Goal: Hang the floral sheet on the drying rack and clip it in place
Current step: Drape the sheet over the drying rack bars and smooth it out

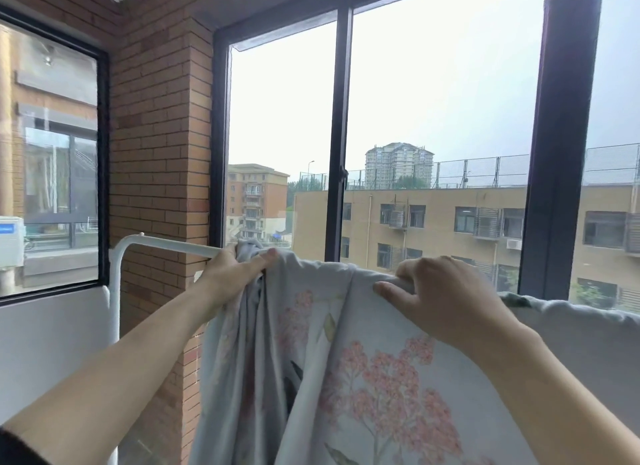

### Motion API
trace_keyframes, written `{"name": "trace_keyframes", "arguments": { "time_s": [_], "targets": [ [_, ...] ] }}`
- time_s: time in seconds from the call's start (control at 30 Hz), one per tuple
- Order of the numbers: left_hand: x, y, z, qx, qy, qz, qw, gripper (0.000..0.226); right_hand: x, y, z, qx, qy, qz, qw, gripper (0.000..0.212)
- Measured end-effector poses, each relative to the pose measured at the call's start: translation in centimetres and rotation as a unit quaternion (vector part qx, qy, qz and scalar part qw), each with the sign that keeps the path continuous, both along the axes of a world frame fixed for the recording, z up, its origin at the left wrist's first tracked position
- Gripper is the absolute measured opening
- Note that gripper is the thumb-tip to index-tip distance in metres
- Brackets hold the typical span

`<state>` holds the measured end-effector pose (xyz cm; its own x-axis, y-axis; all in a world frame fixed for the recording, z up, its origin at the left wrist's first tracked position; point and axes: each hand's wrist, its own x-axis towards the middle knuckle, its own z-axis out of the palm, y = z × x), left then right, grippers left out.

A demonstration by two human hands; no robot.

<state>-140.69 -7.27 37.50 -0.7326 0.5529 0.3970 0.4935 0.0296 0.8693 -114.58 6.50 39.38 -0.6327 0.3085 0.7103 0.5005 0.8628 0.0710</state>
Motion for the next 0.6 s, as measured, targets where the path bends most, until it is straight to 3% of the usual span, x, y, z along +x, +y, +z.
{"name": "trace_keyframes", "arguments": {
  "time_s": [0.07, 0.13, 0.2, 0.37, 0.6],
  "targets": [
    [1.3, -0.3, 0.4, -0.031, -0.010, -0.013, 0.999, 0.097, -1.4, -0.5, 0.7, -0.004, -0.010, 0.010, 1.000, 0.040],
    [2.2, 0.0, 0.3, -0.037, 0.008, 0.012, 0.999, 0.103, -3.1, -1.0, 1.0, -0.023, -0.021, 0.025, 0.999, 0.035],
    [2.6, 0.1, 0.2, -0.017, 0.030, 0.029, 0.999, 0.085, -4.3, -1.5, 0.4, -0.034, -0.030, 0.027, 0.999, 0.036],
    [1.7, -0.1, 0.3, 0.006, 0.020, -0.032, 0.999, 0.051, -4.3, -1.6, -0.9, 0.038, -0.009, 0.000, 0.999, 0.037],
    [1.5, 0.3, 0.9, 0.046, -0.099, -0.177, 0.978, 0.026, -3.7, -2.1, -0.9, 0.035, -0.004, -0.016, 0.999, 0.032]
  ]
}}
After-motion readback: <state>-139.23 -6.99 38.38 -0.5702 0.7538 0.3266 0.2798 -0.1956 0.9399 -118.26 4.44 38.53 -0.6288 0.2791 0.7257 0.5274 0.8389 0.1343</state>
